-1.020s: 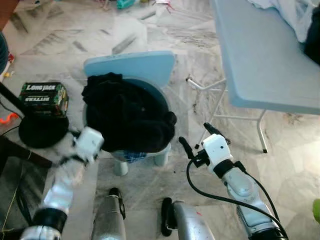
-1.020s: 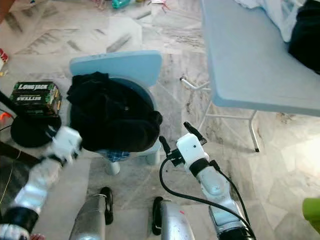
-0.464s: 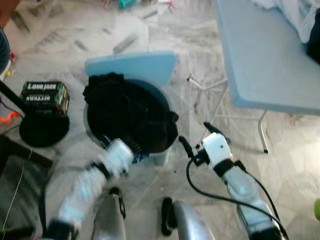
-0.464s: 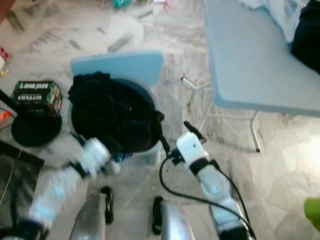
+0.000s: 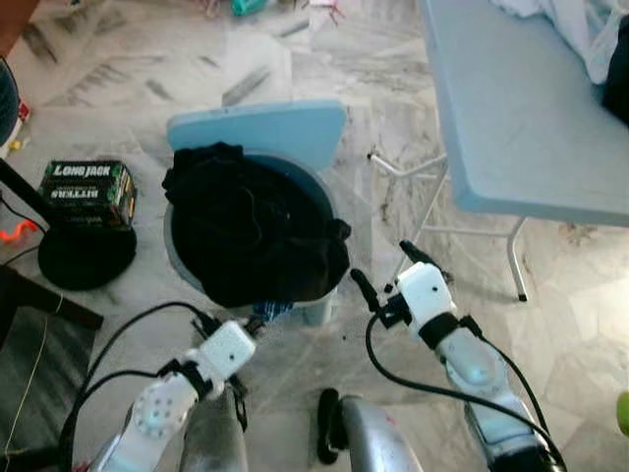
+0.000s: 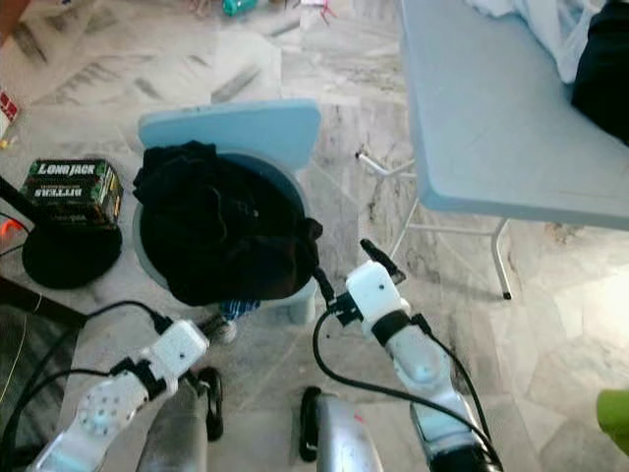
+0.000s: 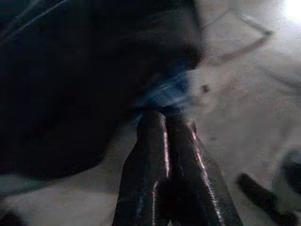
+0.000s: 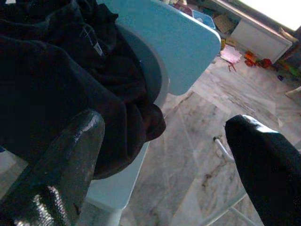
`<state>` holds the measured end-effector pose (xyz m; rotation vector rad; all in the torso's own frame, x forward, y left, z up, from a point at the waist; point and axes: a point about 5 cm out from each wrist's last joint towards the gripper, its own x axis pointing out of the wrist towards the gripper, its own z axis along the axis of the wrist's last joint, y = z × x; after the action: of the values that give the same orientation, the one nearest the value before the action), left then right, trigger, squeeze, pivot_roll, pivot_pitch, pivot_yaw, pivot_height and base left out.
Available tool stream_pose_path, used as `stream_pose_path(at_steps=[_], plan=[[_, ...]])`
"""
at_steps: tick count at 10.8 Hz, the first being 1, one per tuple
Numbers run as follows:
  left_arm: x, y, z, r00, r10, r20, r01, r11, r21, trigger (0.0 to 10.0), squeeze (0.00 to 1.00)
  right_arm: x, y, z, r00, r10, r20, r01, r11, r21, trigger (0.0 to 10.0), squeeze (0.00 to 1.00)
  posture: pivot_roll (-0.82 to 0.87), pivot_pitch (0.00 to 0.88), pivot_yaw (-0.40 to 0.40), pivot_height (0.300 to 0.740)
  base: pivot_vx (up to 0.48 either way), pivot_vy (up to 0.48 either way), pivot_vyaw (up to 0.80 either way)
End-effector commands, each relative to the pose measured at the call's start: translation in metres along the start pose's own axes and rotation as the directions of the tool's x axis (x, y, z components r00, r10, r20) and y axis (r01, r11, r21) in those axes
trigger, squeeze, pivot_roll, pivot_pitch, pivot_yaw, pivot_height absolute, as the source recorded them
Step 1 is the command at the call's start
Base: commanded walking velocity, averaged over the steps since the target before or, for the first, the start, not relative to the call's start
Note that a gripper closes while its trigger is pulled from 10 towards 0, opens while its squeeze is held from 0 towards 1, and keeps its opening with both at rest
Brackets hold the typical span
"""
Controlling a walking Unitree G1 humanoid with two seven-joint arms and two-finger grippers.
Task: Hang hanger
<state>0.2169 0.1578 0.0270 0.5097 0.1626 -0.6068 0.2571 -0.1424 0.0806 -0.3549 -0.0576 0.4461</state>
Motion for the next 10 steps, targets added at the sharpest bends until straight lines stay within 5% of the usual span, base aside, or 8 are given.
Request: stream_pose_path(at_steps=[1, 2, 6, 10], plan=[[-0.002, 0.001, -0.012, 0.996, 0.072, -0.051, -0.074, 0.997, -0.031, 10.0, 0.0, -0.005, 0.002, -0.006, 1.0, 0.006, -0.024, -0.006, 1.0, -0.003, 10.0, 0.0, 0.01, 0.247, -0.088, 0.74, 0.0, 0.0, 0.0], [0.001, 0.006, -0.019, 0.988, 0.14, -0.067, -0.147, 0.982, -0.119, 10.0, 1.0, -0.005, 0.001, -0.006, 1.0, 0.004, -0.024, -0.004, 1.0, -0.004, 10.0, 0.0, 0.0, 0.248, -0.089, 0.74, 0.0, 0.0, 0.0], [0.019, 0.055, -0.001, 0.957, 0.29, -0.003, -0.289, 0.952, -0.098, 10.0, 1.0, -0.003, 0.002, -0.005, 1.0, 0.015, -0.02, -0.015, 1.0, -0.013, 10.0, 0.0, 0.0, 0.246, -0.095, 0.74, 0.0, 0.0, 0.0], [0.045, 0.095, 0.043, 0.893, 0.432, 0.124, -0.417, 0.9, -0.128, 10.0, 1.0, -0.004, -0.001, -0.004, 1.0, 0.016, -0.017, -0.016, 1.0, -0.025, 10.0, 0.0, -0.02, 0.236, -0.104, 0.74, 0.0, 0.0, 0.0]])
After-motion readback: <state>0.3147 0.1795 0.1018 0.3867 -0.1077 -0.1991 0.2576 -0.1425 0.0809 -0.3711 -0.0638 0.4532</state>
